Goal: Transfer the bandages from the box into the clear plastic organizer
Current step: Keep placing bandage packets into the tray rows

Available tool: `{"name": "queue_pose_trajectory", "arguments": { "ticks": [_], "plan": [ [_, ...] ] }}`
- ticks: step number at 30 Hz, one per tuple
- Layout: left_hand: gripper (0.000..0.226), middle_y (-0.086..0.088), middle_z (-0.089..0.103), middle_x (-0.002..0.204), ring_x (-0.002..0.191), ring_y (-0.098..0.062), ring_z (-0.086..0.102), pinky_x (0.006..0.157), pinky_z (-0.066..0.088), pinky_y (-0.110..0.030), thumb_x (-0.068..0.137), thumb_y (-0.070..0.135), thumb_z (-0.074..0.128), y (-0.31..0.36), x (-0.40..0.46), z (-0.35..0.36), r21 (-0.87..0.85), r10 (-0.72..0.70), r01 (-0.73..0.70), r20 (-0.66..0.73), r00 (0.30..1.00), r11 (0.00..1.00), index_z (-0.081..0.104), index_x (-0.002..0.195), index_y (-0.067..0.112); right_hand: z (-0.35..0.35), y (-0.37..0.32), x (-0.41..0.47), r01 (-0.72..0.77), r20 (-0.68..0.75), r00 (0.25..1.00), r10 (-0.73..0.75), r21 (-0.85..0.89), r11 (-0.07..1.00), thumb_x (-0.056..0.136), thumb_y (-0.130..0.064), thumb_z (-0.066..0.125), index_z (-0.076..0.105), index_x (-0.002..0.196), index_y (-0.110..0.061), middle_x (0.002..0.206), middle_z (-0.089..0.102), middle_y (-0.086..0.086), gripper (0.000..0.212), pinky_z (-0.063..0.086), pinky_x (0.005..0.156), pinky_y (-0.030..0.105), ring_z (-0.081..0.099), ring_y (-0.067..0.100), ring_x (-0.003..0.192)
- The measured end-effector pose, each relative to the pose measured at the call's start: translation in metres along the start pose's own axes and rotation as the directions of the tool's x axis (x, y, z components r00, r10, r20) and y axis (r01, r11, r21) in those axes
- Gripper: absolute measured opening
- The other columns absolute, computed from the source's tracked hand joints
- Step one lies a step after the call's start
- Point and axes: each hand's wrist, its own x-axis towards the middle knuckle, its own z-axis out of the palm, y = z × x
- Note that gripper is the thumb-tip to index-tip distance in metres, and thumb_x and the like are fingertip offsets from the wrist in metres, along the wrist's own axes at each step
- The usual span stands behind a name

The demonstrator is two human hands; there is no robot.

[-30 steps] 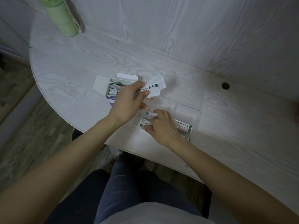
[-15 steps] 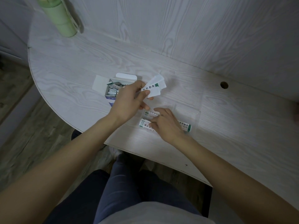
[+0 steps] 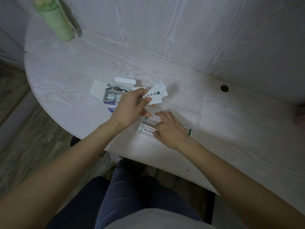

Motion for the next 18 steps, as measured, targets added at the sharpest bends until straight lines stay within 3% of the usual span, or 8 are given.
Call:
{"name": "queue_pose_trajectory", "arguments": {
  "ticks": [6, 18],
  "plan": [
    [0.013, -0.003, 0.069, 0.093, 0.059, -0.018, 0.068, 0.059, 0.055, -0.028, 0.098, 0.014, 0.047, 0.0006, 0.0003, 0.0004, 0.003, -0.007, 0.007, -0.003, 1.0, 1.0, 0.057, 0.097, 0.006, 0.001, -0.0009, -0.0013, -0.012, 0.006, 1.0, 0.012, 0.019, 1.0, 0.099, -0.031, 0.04, 0.059, 0.126, -0.008, 0.15, 0.023, 0.009, 0.041, 0.005, 0.115, 0.028, 0.013, 0.024, 0.139],
    [0.012, -0.004, 0.069, 0.092, 0.06, -0.021, 0.068, 0.062, 0.054, -0.034, 0.098, 0.014, 0.048, 0.0058, 0.0006, 0.0024, -0.004, -0.014, 0.014, -0.005, 1.0, 1.0, 0.057, 0.096, 0.006, 0.006, -0.009, 0.0086, -0.008, -0.081, 0.997, 0.011, 0.038, 0.999, 0.098, -0.035, 0.044, 0.063, 0.122, -0.01, 0.144, 0.033, 0.007, 0.039, 0.007, 0.117, 0.029, 0.02, 0.022, 0.137]
  ]
}}
